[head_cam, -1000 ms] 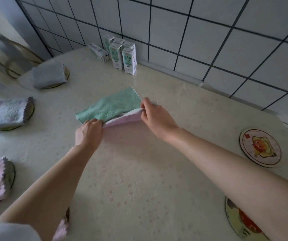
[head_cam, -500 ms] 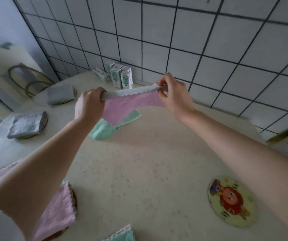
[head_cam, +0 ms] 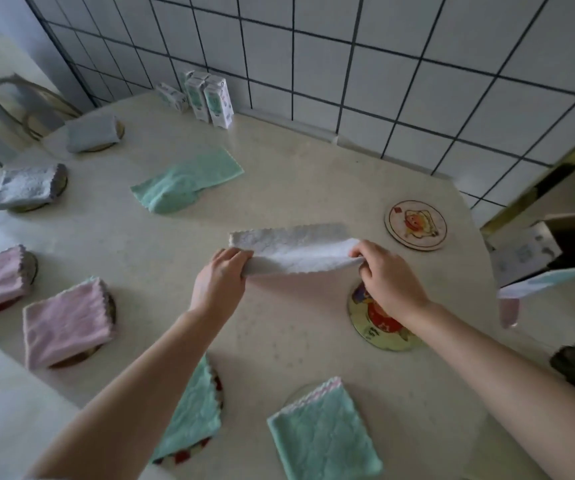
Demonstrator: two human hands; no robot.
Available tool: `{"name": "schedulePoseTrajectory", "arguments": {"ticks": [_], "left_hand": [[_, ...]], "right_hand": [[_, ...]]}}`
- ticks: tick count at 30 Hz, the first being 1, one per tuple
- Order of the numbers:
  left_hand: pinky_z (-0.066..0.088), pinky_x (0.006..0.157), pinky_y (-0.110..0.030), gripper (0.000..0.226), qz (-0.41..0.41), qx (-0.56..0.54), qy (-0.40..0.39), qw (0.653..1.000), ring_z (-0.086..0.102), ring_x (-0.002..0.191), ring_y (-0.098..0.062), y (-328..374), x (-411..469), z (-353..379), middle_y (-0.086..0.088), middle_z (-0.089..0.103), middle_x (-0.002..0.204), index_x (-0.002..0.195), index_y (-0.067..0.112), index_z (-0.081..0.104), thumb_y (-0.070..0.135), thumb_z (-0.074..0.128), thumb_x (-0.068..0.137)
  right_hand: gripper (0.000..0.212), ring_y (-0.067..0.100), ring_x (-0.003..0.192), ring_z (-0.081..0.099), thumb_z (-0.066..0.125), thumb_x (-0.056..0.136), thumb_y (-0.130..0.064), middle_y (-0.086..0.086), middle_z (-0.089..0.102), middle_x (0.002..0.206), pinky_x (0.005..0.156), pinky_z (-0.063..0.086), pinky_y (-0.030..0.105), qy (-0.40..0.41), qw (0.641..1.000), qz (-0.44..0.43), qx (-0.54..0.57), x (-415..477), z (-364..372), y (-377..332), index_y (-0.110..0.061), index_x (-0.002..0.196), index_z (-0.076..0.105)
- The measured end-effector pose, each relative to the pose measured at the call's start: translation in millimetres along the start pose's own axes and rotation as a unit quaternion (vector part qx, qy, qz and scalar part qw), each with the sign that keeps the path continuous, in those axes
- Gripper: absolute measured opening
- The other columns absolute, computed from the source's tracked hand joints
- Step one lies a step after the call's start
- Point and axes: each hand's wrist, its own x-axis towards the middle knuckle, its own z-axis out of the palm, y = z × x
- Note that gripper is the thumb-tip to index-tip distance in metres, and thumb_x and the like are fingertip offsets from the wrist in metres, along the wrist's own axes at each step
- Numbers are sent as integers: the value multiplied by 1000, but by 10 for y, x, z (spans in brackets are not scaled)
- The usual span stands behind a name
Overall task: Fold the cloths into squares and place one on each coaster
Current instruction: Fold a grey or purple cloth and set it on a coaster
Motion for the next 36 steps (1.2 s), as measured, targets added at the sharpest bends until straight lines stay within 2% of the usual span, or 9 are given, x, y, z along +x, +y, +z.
{"name": "schedulePoseTrajectory", "arguments": {"ticks": [3,6,14,20,24,26,28,32,36], "left_hand": [[57,71,-37,35,-4,29,-29,999,65,92,-28,187,-453,331,-5,72,99,104,10,73,-4,64,73],[52,76,-33,32,-13,55,-46,997,68,90,-24,358,-848,519,-1,74,97,100,13,74,4,60,73],[55,82,-33,35,-55,16,-115,992,70,92,-21,523,-1521,590,-3,74,102,103,13,74,0,57,76],[48,72,-23,19,-201,-58,-124,970,69,82,-20,404,-1582,447,-1,75,92,98,16,74,6,65,85],[43,61,-22,13,-320,-153,-83,931,65,70,-19,279,-1258,388,-2,72,74,88,12,75,3,70,79],[45,58,-19,15,-365,-227,-61,901,59,62,-13,222,-1049,386,8,68,62,81,16,73,1,71,78],[47,59,-23,18,-404,-278,-28,871,55,58,-13,166,-856,409,11,64,54,74,21,70,4,72,78],[50,66,-35,12,-470,-346,5,812,54,61,-16,-8,-471,555,0,63,61,70,20,71,11,72,77],[47,62,-32,12,-485,-356,12,799,50,58,-14,-129,-153,686,8,59,54,69,19,71,11,69,77]], "right_hand": [[23,27,85,64,54,81,8,10,68,94,67,49,34,-40,999,11,-1,-461,95,243,-6,98,60],[22,26,80,62,56,79,8,10,66,89,61,33,22,-78,997,15,-4,-821,145,436,-6,94,63],[18,12,92,55,59,79,-1,0,62,89,63,36,20,-119,993,24,17,-1374,209,630,-13,91,65],[18,9,95,55,61,76,-3,-6,59,85,72,42,19,-126,989,57,61,-1314,174,707,-17,86,67],[21,5,79,55,63,76,-1,-7,58,80,71,36,2,-91,975,146,143,-1036,91,681,-21,79,68],[25,4,66,52,62,77,-6,-7,57,70,61,36,6,-84,960,194,182,-845,80,701,-30,68,61],[14,14,63,55,60,81,-12,-3,63,67,59,41,20,-86,937,238,241,-673,81,715,-21,70,62],[10,16,80,66,59,89,-16,-1,71,83,70,56,33,-42,908,298,291,-244,222,807,-19,87,68],[10,17,83,67,56,92,-20,-1,70,85,78,57,43,-38,910,313,269,82,434,966,-16,92,66]]}}
